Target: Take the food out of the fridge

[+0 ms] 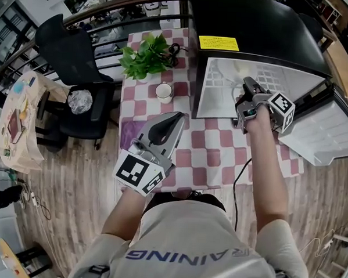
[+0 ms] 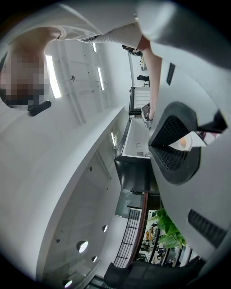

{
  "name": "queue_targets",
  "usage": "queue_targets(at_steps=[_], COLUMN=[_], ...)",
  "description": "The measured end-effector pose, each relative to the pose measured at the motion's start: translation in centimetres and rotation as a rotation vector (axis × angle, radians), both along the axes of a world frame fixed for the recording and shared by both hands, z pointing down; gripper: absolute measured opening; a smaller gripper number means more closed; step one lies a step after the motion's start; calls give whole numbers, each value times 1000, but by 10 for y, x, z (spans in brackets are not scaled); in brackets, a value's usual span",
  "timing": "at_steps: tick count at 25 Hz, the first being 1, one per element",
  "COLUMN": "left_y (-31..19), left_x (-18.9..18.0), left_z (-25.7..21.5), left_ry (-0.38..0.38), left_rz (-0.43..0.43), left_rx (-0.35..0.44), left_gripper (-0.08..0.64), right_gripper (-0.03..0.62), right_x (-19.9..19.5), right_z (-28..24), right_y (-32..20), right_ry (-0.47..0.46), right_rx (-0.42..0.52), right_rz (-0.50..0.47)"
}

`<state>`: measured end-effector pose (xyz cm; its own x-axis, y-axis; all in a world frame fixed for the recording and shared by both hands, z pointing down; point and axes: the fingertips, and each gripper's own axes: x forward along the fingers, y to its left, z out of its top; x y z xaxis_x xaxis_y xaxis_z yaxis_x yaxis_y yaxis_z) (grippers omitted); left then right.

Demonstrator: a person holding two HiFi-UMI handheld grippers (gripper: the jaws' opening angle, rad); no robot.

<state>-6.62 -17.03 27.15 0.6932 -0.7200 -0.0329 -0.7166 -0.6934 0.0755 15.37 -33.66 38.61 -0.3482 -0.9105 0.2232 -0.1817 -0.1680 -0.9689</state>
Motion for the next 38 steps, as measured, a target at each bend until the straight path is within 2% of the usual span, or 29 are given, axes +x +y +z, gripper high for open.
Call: queue_targets(at_steps=[3,9,14,24,31,38], left_y=[0,0,2,10,16,27], left_x=[2,-2,-6,-9,9,48], left_z=[1,2,2,2,4,14], left_ry=[-3,-3,-3,-25,-27,-28], left_rz=[10,9,3,12,85,215], left_rx=[-3,-5,-7,-3,-6,-25], left_gripper=[5,5,5,5,5,5], right_gripper=[120,107,46,40,40,40], right_x=[1,-1,-3,3,24,55], right_z=[0,-1,4,-12,-28,-31], right_y=[-3,-11,-12,17,68,133], right_ry=[-37,-35,-46,-105,-125,-118], right_rx=[0,9,-2,125,172,198], right_rz=[26,38,57,76,115,178])
